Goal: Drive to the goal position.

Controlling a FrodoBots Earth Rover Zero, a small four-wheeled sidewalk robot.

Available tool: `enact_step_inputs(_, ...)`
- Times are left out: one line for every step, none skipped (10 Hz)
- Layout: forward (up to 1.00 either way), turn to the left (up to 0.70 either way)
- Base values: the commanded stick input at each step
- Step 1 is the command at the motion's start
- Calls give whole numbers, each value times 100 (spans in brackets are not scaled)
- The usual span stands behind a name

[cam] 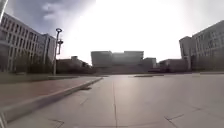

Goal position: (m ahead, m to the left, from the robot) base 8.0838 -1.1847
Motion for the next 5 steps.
enact_step_inputs(100, 0)
enact_step_inputs(100, 0)
enact_step_inputs(100, 0)
enact_step_inputs(100, 0)
enact_step_inputs(100, 0)
